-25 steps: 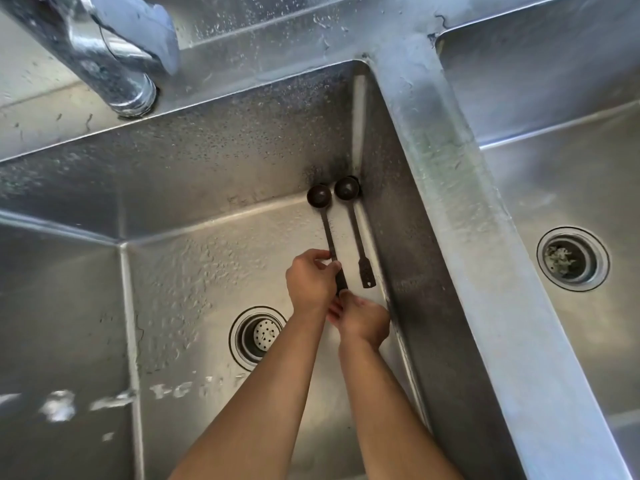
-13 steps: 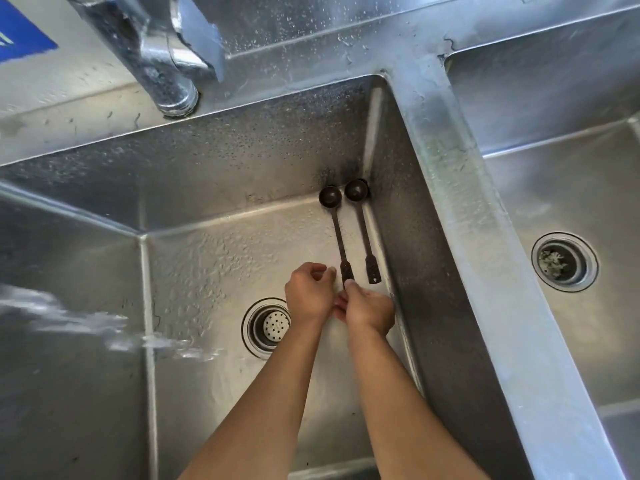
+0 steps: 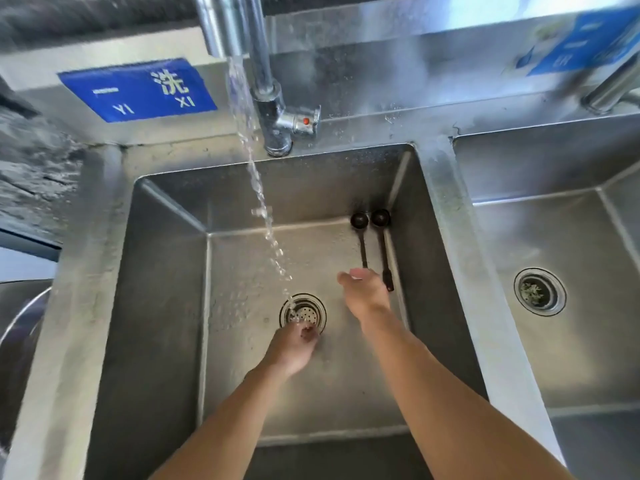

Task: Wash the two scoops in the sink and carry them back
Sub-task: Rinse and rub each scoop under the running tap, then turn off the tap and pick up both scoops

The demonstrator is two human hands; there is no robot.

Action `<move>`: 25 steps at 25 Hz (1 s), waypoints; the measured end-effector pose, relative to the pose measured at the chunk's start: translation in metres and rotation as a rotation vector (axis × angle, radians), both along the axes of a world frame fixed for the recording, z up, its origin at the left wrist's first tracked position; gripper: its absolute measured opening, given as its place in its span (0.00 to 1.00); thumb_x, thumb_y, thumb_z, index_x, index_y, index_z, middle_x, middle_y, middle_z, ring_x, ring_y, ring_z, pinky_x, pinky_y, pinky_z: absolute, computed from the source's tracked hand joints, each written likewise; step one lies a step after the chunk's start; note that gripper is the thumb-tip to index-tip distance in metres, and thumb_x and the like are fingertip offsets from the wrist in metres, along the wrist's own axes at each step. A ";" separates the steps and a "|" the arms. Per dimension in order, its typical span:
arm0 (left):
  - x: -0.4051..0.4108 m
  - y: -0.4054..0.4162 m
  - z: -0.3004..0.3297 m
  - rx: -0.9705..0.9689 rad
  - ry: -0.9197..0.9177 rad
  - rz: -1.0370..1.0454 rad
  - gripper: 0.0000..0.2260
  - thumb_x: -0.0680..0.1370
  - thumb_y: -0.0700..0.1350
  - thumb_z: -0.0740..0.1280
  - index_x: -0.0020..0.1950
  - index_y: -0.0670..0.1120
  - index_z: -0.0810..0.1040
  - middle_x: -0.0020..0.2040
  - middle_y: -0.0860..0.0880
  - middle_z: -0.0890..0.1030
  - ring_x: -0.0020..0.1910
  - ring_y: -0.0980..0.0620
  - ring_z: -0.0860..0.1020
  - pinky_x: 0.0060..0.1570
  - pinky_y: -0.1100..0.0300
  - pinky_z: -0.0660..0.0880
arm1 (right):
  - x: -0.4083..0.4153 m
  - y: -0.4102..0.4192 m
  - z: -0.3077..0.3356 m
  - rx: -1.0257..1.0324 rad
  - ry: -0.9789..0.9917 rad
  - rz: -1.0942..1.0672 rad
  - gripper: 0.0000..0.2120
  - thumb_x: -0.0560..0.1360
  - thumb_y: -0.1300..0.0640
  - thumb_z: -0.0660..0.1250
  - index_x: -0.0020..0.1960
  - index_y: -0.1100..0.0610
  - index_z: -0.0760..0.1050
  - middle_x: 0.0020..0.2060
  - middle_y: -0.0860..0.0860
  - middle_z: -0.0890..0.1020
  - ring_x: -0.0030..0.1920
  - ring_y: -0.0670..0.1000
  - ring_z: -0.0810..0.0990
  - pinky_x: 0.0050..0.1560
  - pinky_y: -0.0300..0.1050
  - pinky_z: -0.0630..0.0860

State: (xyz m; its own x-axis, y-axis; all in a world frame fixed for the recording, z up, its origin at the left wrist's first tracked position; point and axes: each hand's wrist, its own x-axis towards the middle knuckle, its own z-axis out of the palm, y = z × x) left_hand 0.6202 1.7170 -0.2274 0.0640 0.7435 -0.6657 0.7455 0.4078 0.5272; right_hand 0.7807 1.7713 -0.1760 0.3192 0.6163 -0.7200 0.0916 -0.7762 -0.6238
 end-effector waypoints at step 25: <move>-0.054 0.248 0.138 0.758 0.575 -0.345 0.16 0.81 0.41 0.63 0.69 0.46 0.76 0.72 0.41 0.74 0.73 0.39 0.68 0.71 0.38 0.65 | -0.024 0.168 0.121 0.577 -0.277 0.340 0.04 0.83 0.55 0.58 0.51 0.51 0.71 0.29 0.48 0.75 0.27 0.47 0.74 0.32 0.45 0.73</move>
